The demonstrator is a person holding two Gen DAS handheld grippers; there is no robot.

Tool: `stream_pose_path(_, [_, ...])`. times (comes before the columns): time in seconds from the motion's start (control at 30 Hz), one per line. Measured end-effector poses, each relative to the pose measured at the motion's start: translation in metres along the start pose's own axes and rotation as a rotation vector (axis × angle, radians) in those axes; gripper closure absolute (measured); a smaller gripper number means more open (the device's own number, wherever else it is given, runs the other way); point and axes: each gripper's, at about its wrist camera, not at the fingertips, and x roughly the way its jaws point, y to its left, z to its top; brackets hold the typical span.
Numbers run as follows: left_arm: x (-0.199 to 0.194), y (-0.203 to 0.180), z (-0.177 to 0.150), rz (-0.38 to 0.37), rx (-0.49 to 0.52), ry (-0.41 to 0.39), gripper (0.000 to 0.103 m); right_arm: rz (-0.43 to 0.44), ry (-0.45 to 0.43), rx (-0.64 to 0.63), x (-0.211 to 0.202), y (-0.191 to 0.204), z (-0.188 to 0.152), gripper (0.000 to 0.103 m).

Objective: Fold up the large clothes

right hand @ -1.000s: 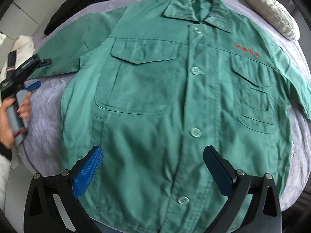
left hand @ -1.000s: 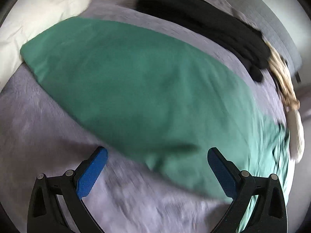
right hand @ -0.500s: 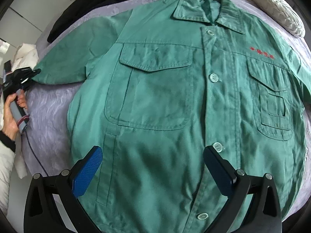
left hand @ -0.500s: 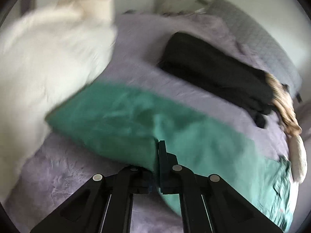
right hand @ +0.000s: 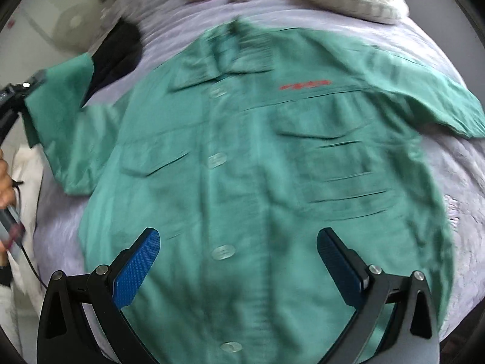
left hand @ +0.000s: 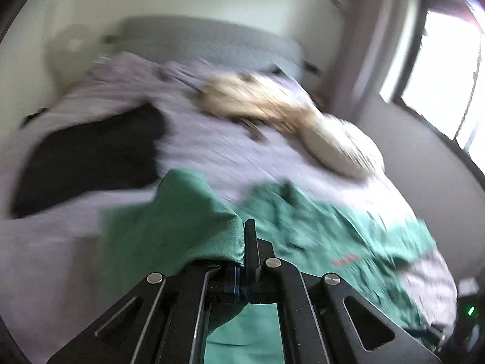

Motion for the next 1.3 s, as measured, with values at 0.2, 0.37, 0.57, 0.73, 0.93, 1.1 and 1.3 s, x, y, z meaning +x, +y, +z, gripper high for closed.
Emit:
stream_pose_path(0.2, [0.097, -0.078, -0.069, 0.106, 0.182, 0.239, 0.100, -0.055, 0.008, 0.107, 0.009, -0.070, 0.006, 0.000])
stream_pose_path(0.37, [0.108, -0.097, -0.103, 0.170, 0.264, 0.290, 0.008, -0.085, 0.038, 0.135, 0.015, -0.100, 0.006, 0.000])
stream_pose_path(0.57, [0.063, -0.090, -0.108, 0.224, 0.258, 0.225, 0.003, -0.100, -0.014, 0.039, 0.009, -0.089, 0.032, 0.000])
stream_pose_path(0.73, [0.016, -0.011, -0.133, 0.424, 0.044, 0.280, 0.003, -0.027, -0.102, -0.177, 0.010, -0.014, 0.074, 0.000])
stream_pose_path(0.93, [-0.008, 0.079, -0.198, 0.483, -0.299, 0.401, 0.003, 0.036, -0.120, -0.435, 0.062, 0.108, 0.101, 0.000])
stream_pose_path(1.1, [-0.008, 0.078, -0.205, 0.505, -0.259, 0.379, 0.001, -0.090, -0.081, -0.595, 0.133, 0.165, 0.087, 0.003])
stream_pose_path(1.3, [-0.011, 0.079, -0.204, 0.490, -0.261, 0.378, 0.001, -0.049, -0.118, -0.479, 0.115, 0.132, 0.109, 0.080])
